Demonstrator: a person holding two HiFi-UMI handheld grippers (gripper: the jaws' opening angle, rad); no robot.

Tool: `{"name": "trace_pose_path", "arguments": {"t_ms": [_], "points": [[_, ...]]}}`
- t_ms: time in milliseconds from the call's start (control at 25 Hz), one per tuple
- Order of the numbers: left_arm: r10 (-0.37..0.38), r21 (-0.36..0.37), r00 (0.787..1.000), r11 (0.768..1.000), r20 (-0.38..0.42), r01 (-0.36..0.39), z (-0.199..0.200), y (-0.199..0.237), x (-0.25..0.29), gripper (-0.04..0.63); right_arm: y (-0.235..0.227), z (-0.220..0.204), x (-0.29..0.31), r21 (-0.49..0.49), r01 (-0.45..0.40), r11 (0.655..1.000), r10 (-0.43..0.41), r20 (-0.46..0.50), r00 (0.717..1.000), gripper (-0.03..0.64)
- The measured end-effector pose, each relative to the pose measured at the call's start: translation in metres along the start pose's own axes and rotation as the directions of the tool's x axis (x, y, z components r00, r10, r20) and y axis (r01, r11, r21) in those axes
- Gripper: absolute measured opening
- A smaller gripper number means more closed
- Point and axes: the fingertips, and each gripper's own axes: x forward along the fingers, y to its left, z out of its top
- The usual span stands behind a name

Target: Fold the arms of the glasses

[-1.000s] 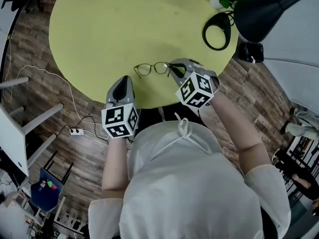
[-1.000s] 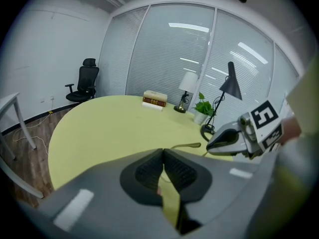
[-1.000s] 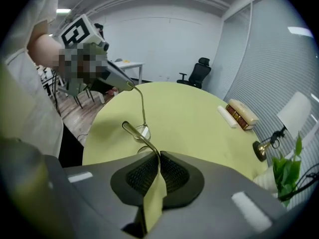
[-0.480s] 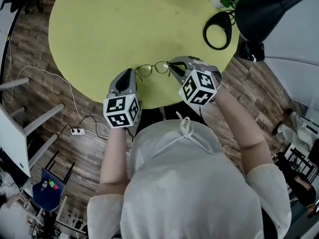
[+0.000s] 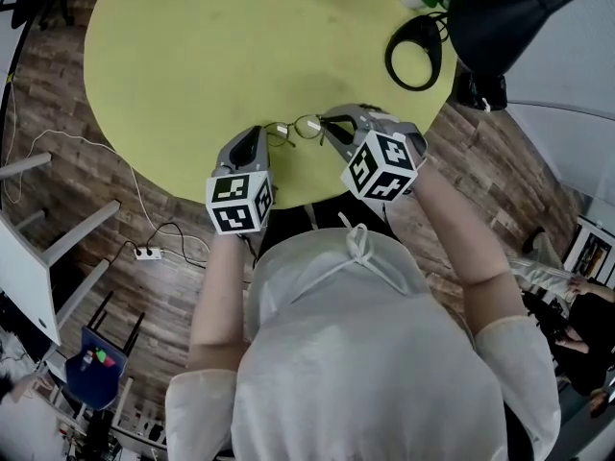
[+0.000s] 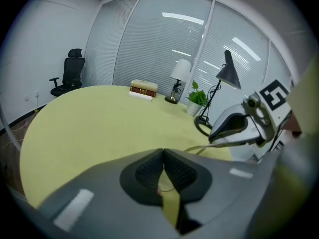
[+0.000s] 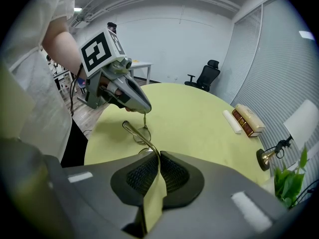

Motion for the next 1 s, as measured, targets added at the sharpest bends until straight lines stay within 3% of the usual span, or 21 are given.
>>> {"name": "trace_pose_path", "arguments": {"t_ms": [680,1000], "points": [[-0.017,0.029,0.995,0.999,-0.099,0.02,-0.028,-0.02,0.05,0.006,0.0,-0.009,0.001,0.025,-0.026,0.999,0.026,0.016,1.0,0.014],[0.0,0.045,0.995,0.999,-0.101,0.005,-0.031,-0.021,0.056,0.007,0.001,-0.012,0.001,0.041,-0.046,0.998,0.045,0.025,0.999,0.014]]}}
